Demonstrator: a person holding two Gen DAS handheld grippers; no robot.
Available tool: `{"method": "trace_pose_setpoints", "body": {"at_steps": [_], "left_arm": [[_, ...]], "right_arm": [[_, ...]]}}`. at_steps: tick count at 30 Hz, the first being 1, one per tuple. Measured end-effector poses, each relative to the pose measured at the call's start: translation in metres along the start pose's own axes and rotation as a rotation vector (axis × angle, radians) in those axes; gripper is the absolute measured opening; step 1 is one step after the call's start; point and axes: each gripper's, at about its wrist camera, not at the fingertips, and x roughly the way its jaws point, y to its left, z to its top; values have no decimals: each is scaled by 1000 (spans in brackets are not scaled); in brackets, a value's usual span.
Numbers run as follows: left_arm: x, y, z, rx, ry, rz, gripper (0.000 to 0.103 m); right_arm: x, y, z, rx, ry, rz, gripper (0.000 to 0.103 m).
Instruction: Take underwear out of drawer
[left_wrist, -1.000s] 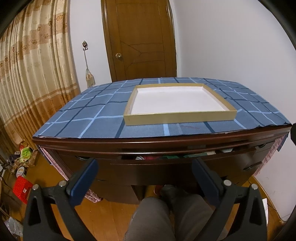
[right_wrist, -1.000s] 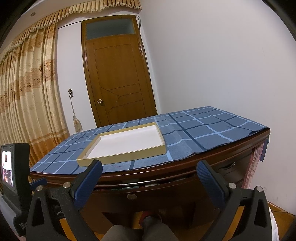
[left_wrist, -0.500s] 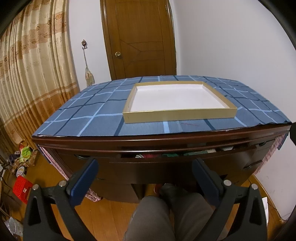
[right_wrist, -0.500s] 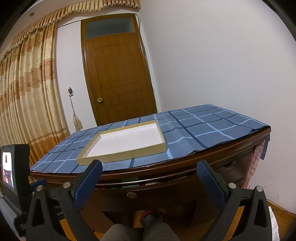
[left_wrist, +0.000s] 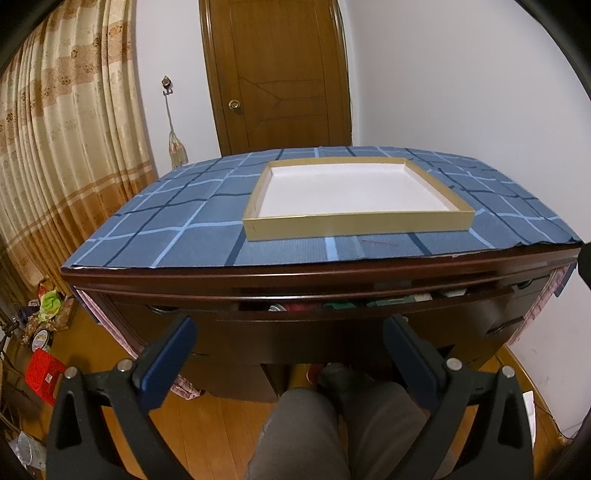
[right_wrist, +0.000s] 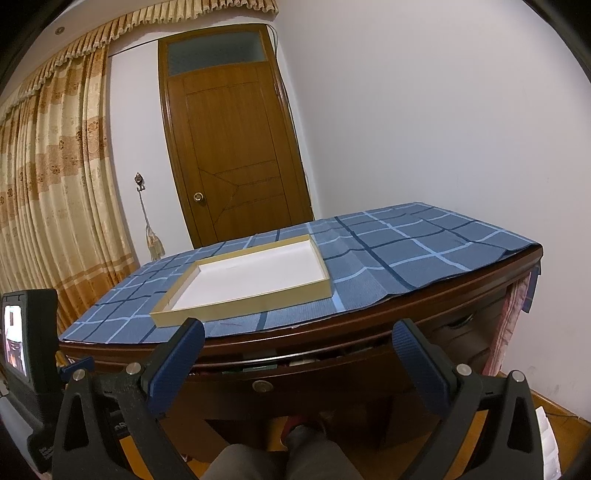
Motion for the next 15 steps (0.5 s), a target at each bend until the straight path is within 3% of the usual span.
{"method": "trace_pose_setpoints", "body": {"at_steps": [15], "left_arm": [[8,-5,2,4,23,1,102]], "right_arm": [[9,-6,-2,17,24,-4,103]]}}
